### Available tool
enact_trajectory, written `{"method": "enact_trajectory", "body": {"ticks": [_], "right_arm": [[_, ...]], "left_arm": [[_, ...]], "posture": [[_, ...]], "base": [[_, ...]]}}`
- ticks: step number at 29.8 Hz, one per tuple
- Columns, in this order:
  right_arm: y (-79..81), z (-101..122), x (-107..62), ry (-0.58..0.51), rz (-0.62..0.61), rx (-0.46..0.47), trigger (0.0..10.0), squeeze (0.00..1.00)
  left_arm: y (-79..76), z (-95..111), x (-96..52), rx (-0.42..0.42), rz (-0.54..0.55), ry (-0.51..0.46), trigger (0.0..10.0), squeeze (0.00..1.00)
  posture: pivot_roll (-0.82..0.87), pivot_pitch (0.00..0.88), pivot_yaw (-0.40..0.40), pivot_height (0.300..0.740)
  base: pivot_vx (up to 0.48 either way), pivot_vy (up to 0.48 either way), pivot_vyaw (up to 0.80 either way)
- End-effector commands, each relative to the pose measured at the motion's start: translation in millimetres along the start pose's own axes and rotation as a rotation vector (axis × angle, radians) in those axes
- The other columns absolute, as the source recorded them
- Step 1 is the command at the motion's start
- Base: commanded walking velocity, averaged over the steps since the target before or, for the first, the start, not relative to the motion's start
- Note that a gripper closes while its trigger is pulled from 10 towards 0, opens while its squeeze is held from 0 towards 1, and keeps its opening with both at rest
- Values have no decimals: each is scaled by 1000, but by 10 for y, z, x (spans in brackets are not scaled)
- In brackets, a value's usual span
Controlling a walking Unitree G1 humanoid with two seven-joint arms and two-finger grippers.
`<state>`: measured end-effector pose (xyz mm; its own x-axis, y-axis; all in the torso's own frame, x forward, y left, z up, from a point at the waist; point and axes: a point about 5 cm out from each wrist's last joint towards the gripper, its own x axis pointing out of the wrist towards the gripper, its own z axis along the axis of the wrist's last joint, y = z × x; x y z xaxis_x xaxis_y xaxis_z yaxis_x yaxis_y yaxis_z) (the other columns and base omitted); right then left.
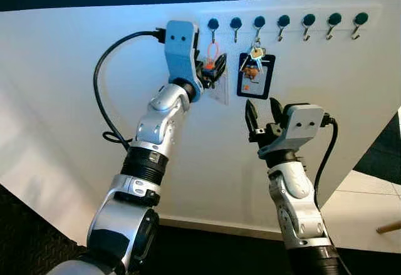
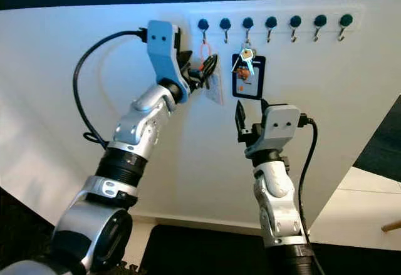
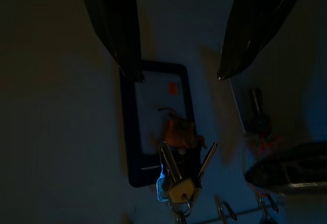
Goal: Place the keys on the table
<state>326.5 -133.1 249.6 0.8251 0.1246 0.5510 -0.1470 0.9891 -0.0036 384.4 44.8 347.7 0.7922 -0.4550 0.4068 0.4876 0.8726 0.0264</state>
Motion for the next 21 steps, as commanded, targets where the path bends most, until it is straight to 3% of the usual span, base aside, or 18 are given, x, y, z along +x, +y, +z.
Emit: {"method": "enact_trajectory", "body": {"ticks": [1, 2, 4, 5, 6, 11, 17, 18, 21], "right_arm": [[18, -9, -13, -1, -2, 8, 10000, 0], [11, -9, -20, 0, -4, 7, 10000, 0], [-2, -10, -33, 1, -9, 4, 10000, 0], [-3, -9, -35, 1, -9, 4, 10000, 0], [-4, -10, -36, 1, -9, 3, 10000, 0], [-8, -12, -34, 2, -10, 3, 10000, 0], [5, -13, -18, 0, -5, 8, 10000, 0], [11, -14, -14, 1, -2, 9, 10000, 0], [14, -15, -12, 1, -1, 10, 10000, 0]], "left_arm": [[-64, 21, 35, 19, -15, -7, 9725, 0], [-61, 14, 37, 21, -13, -5, 8039, 0], [-48, 4, 40, 24, -5, -3, 6627, 0], [-43, 3, 41, 25, -3, -3, 6627, 0], [-33, 3, 39, 27, 0, -3, 4275, 0], [3, 0, 35, 35, 12, -6, 3529, 0], [66, 4, 6, 39, 32, -9, 4235, 0], [83, 7, -3, 42, 40, -9, 10000, 0], [94, 8, -8, 44, 46, -9, 10000, 0]], "posture": [[8, 221, 140, 740], [7, 222, 141, 740], [7, 221, 141, 740], [7, 221, 141, 740], [8, 221, 141, 740], [12, 219, 138, 740], [19, 219, 131, 740], [20, 218, 129, 740], [21, 218, 129, 740]], "base": [[0, 0, 0], [0, 0, 0], [0, 0, 0], [0, 0, 0], [0, 0, 0], [0, 0, 0], [0, 0, 0], [0, 0, 0], [0, 0, 0]]}}
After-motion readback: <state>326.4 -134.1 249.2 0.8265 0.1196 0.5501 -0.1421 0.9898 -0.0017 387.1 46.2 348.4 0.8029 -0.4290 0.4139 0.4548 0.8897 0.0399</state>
